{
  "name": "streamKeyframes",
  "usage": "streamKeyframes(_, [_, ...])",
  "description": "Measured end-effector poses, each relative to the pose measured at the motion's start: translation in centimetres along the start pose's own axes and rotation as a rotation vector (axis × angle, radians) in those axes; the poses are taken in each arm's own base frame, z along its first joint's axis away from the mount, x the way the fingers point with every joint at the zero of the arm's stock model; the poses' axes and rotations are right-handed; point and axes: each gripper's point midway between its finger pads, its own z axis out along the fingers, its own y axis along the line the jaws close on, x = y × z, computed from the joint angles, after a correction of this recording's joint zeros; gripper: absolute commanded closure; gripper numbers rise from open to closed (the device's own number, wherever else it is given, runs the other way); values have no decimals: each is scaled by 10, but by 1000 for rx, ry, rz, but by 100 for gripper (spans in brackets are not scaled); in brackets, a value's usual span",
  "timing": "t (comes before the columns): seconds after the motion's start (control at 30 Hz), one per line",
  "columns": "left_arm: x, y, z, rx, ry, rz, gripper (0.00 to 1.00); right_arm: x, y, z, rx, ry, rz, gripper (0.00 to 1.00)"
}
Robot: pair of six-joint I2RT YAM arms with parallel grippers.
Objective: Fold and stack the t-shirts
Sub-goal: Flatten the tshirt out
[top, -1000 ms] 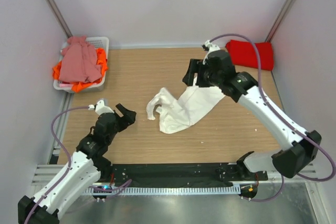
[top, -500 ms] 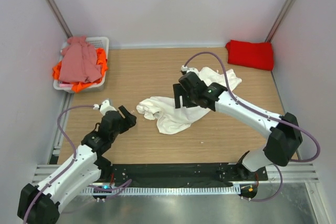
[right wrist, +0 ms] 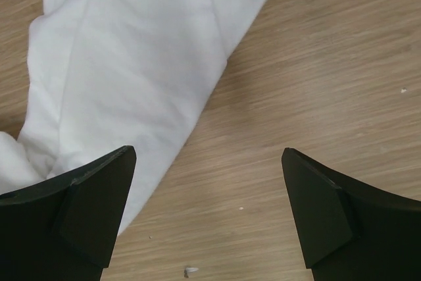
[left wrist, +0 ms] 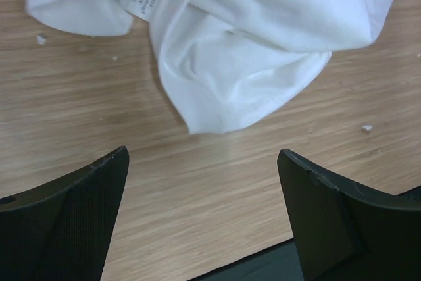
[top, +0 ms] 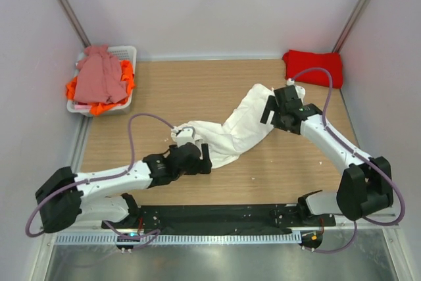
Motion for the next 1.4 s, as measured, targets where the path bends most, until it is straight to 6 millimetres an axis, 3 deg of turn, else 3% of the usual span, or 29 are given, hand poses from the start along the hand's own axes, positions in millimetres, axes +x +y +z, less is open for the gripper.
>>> streamKeyframes(0.07, [12,-11,7,-12,30,31,4,3,-18,4,20,10,49,0])
streamKeyframes(0.13, [17,-14,17,-43,46,47,6,10,-23,11,14,34,73,0])
streamKeyframes(0.4, [9,-13,44,-187,20,56,18,30,-34,60,-12,119,190,0])
streamKeyframes(0.5, [8,-10,51,-242,20,68,30,36,-34,80,-15,150,215,2])
streamKeyframes(0.53, [7,-10,52,-258,20,68,38,39,-34,86,-12,161,216,3])
streamKeyframes(0.6, [7,-7,56,-288,20,74,48,27,-25,90,-51,130,229,7])
streamKeyframes(0.63, [8,-7,57,-298,24,78,70,25,-22,95,-62,124,230,11])
streamKeyframes(0.67, [9,-6,58,-308,25,76,85,22,-18,96,-77,119,234,16])
streamKeyframes(0.7, [9,-4,58,-318,29,84,100,20,-15,98,-93,115,234,31])
streamKeyframes(0.73, [10,-4,58,-322,31,84,100,17,-11,100,-112,110,233,42])
streamKeyframes(0.77, [10,-2,58,-328,35,93,100,18,-9,102,-122,114,232,65])
streamKeyframes(0.87, [9,0,53,-333,42,100,100,20,-5,103,-145,127,227,98])
streamKeyframes(0.97, [-2,-3,34,-318,34,91,100,22,-7,99,-142,135,221,99])
streamKeyframes(1.03, [-26,-15,9,-278,2,68,100,19,-10,86,-138,131,215,99])
streamKeyframes(1.13, [-81,-47,-44,-156,-100,-5,100,3,-13,48,-148,78,208,99])
streamKeyframes(1.23, [-145,-74,-112,-29,-223,-82,100,-35,-11,-16,-197,-56,212,99])
streamKeyframes(1.33, [-182,-74,-153,20,-299,-128,100,-76,-8,-83,-267,-219,225,96])
streamKeyframes(1.37, [-189,-67,-158,12,-311,-136,99,-88,-7,-103,-286,-269,229,64])
streamKeyframes(1.4, [-191,-60,-159,-3,-316,-136,89,-95,-7,-112,-293,-293,233,34])
